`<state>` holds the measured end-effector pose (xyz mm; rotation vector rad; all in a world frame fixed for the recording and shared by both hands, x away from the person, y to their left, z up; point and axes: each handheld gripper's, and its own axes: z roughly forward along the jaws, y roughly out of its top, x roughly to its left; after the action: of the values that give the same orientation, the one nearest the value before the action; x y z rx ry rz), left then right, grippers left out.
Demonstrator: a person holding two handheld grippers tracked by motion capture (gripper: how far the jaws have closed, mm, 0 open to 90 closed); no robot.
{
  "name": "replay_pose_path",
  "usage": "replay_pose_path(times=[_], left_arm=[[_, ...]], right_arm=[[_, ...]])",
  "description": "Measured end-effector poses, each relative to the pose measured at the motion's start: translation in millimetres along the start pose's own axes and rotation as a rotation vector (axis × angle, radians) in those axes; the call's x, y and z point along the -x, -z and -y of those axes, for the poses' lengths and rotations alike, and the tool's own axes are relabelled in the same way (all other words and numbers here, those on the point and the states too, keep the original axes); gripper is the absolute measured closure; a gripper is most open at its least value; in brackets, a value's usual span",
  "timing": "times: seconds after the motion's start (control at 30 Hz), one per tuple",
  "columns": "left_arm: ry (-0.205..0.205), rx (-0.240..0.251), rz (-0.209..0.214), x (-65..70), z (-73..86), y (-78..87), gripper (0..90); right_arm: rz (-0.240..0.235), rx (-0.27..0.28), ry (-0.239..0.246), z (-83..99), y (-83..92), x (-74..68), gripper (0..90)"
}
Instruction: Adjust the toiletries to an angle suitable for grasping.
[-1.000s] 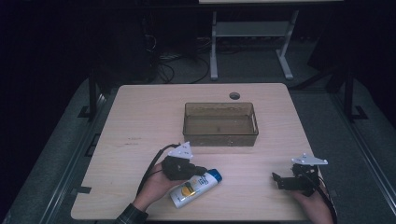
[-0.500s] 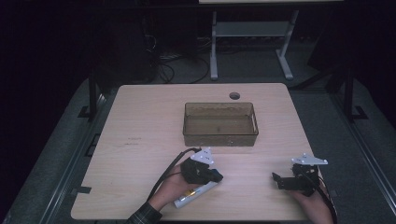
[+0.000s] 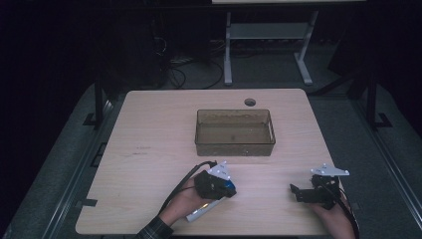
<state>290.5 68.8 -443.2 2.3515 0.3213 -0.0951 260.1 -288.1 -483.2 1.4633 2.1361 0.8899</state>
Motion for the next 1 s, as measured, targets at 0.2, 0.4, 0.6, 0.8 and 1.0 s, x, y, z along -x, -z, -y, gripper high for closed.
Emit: replay_pose_path(times=[0.2,0.4,0.6,0.8,1.0], left_arm=[[0.019,-0.004,-0.018,-6.2,3.9,4.6,89.3],[0.038,0.003,-0.034,-11.8,7.6,9.0,89.3],[0.055,0.002,-0.051,-16.0,10.7,13.7,89.3],[0.067,0.014,-0.063,-17.7,11.8,17.7,89.3],[0.080,0.041,-0.094,-15.1,6.9,29.6,79.1]], right_arm=[[0.000,0.000,0.000,0.0,0.0,0.0,0.0],[0.000,0.000,0.000,0.0,0.0,0.0,0.0],[0.000,0.000,0.000,0.0,0.0,0.0,0.0],[0.000,0.000,0.000,0.0,0.0,0.0,0.0],[0.000,0.000,0.000,0.0,0.0,0.0,0.0]])
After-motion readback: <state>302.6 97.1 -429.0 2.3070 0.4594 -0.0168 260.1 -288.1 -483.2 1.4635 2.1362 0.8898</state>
